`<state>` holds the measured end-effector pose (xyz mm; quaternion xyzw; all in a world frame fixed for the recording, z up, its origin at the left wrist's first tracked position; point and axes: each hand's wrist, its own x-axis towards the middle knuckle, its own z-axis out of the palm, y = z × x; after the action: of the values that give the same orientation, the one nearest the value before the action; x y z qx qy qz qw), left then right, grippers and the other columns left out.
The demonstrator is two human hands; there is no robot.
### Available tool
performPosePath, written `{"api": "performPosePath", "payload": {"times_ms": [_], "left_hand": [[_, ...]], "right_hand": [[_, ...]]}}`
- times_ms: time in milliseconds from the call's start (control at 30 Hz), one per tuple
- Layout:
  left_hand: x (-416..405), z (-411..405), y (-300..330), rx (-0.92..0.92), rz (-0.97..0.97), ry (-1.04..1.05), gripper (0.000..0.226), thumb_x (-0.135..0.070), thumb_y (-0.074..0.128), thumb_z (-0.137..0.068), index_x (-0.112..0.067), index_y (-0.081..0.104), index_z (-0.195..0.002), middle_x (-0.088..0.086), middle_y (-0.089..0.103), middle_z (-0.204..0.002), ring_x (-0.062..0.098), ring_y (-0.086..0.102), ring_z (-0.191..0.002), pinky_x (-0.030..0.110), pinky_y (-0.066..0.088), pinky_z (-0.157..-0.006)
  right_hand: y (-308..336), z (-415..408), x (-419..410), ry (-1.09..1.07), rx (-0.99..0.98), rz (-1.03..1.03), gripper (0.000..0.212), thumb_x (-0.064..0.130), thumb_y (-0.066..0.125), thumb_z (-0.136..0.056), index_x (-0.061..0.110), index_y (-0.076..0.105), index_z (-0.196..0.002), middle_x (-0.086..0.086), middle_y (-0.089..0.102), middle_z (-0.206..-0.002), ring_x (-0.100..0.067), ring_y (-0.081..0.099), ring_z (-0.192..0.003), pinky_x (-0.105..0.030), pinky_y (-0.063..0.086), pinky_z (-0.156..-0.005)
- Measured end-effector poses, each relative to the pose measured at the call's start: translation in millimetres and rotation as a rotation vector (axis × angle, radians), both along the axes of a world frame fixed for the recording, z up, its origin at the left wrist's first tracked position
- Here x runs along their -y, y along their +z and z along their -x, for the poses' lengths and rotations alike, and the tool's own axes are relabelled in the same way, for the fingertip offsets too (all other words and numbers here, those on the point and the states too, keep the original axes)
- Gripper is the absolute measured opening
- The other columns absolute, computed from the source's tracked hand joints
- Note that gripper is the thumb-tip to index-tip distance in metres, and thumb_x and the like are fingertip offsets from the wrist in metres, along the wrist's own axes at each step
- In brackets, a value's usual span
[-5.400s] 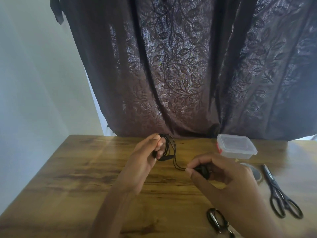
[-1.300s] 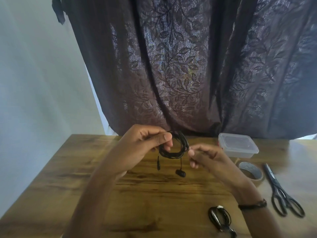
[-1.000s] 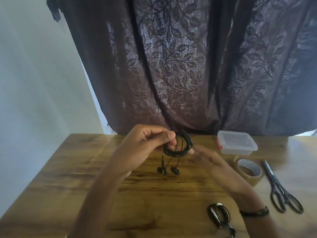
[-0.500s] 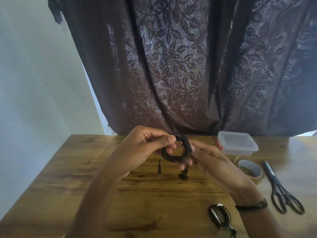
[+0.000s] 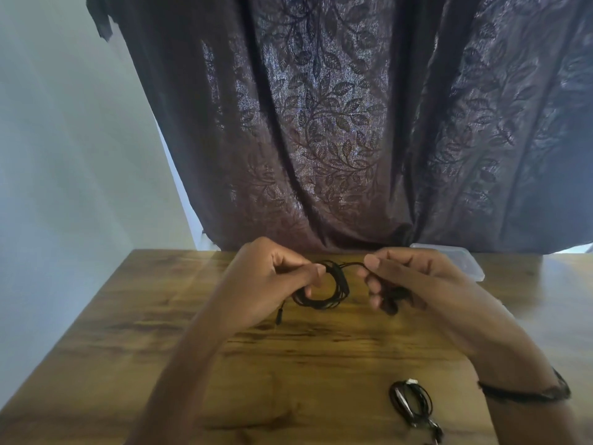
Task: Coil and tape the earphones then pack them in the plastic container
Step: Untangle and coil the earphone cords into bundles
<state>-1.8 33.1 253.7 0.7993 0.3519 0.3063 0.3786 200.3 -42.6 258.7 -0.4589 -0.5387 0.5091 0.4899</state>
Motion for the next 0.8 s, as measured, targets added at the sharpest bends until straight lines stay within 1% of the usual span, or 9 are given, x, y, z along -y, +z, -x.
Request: {"api": "performPosePath", "payload": {"times_ms": [67, 133, 233, 300, 367, 500, 633, 733, 800], "left_hand": [[1.3, 0.3, -1.2, -0.011, -0.068, 0.068, 0.036, -0.050, 0.062, -0.077, -0.019, 0.075, -0.066, 0.005, 0.067, -0.055, 0.035, 0.060, -0.058, 0.043, 0.049, -0.059], [6.3, -0.1, 0.6, -0.046, -0.148, 0.099, 0.030, -0.043, 0.065, -0.083, -0.022, 0.074, -0.064, -0.007, 0.066, -0.053, 0.015, 0.060, -0.050, 0.033, 0.048, -0.055], [15.6, -2.9, 3.9, -0.034, -0.182, 0.084, 0.034, -0.050, 0.061, -0.083, -0.023, 0.075, -0.068, -0.010, 0.070, -0.060, 0.002, 0.066, -0.058, 0.033, 0.053, -0.061], [18.3, -3.5, 4.3, -0.003, -0.179, 0.090, 0.037, -0.053, 0.057, -0.081, -0.024, 0.075, -0.068, -0.011, 0.071, -0.061, 0.004, 0.067, -0.059, 0.036, 0.054, -0.060], [19.3, -3.6, 4.4, 0.000, -0.198, 0.097, 0.031, -0.044, 0.058, -0.084, -0.024, 0.075, -0.066, -0.009, 0.070, -0.059, 0.008, 0.067, -0.057, 0.039, 0.053, -0.057], [18.2, -2.0, 3.9, 0.075, -0.168, 0.107, 0.019, -0.027, 0.063, -0.089, -0.022, 0.077, -0.076, -0.010, 0.071, -0.063, 0.004, 0.068, -0.060, 0.031, 0.055, -0.059], [19.9, -2.1, 4.0, 0.110, -0.167, 0.064, 0.016, -0.025, 0.063, -0.089, -0.023, 0.078, -0.082, -0.009, 0.072, -0.066, 0.007, 0.068, -0.062, 0.030, 0.056, -0.060], [21.7, -2.0, 7.1, 0.152, -0.150, 0.029, 0.019, -0.018, 0.064, -0.089, -0.023, 0.077, -0.076, -0.006, 0.071, -0.065, 0.007, 0.068, -0.062, 0.018, 0.050, -0.060], [21.4, -2.8, 8.6, 0.184, -0.129, -0.003, 0.020, -0.018, 0.064, -0.088, -0.021, 0.076, -0.072, -0.005, 0.071, -0.065, 0.008, 0.067, -0.063, 0.015, 0.047, -0.062]], "right_hand": [[2.3, 6.7, 5.2, 0.008, -0.079, 0.025, 0.020, 0.028, 0.066, -0.075, 0.011, 0.074, -0.083, -0.004, 0.066, -0.070, -0.013, 0.065, -0.066, -0.016, 0.051, -0.058], [1.2, 14.9, 7.5, -0.003, -0.154, 0.029, 0.020, 0.025, 0.070, -0.071, 0.013, 0.076, -0.086, -0.006, 0.072, -0.078, -0.014, 0.068, -0.075, -0.019, 0.056, -0.067], [-2.6, 27.8, 6.4, -0.068, -0.238, -0.028, 0.020, 0.020, 0.070, -0.071, 0.013, 0.076, -0.089, -0.008, 0.076, -0.089, -0.014, 0.071, -0.086, -0.021, 0.056, -0.080], [-5.6, 35.5, 4.1, -0.161, -0.264, -0.083, 0.022, 0.013, 0.070, -0.070, 0.005, 0.073, -0.090, -0.011, 0.076, -0.090, -0.013, 0.072, -0.086, -0.017, 0.056, -0.076], [-10.0, 41.2, 1.9, -0.270, -0.208, -0.188, 0.020, 0.010, 0.071, -0.068, 0.002, 0.072, -0.086, -0.008, 0.077, -0.087, -0.009, 0.072, -0.081, -0.013, 0.053, -0.068], [-20.8, 40.8, 1.5, -0.423, -0.006, -0.327, 0.015, 0.020, 0.077, -0.064, 0.015, 0.077, -0.078, -0.001, 0.077, -0.083, -0.015, 0.073, -0.083, -0.024, 0.057, -0.078], [-23.1, 40.7, 2.0, -0.478, 0.181, -0.390, 0.017, 0.030, 0.077, -0.062, 0.020, 0.078, -0.076, 0.004, 0.072, -0.082, -0.011, 0.070, -0.079, -0.018, 0.055, -0.069], [-24.8, 37.5, -2.3, -0.467, 0.103, -0.351, 0.017, 0.033, 0.080, -0.055, 0.025, 0.076, -0.070, 0.010, 0.066, -0.087, -0.010, 0.066, -0.088, -0.021, 0.055, -0.073], [-26.9, 31.6, -6.1, -0.388, -0.037, -0.266, 0.025, 0.026, 0.082, -0.056, 0.013, 0.073, -0.075, 0.001, 0.067, -0.098, -0.016, 0.066, -0.098, -0.025, 0.056, -0.079]]}}
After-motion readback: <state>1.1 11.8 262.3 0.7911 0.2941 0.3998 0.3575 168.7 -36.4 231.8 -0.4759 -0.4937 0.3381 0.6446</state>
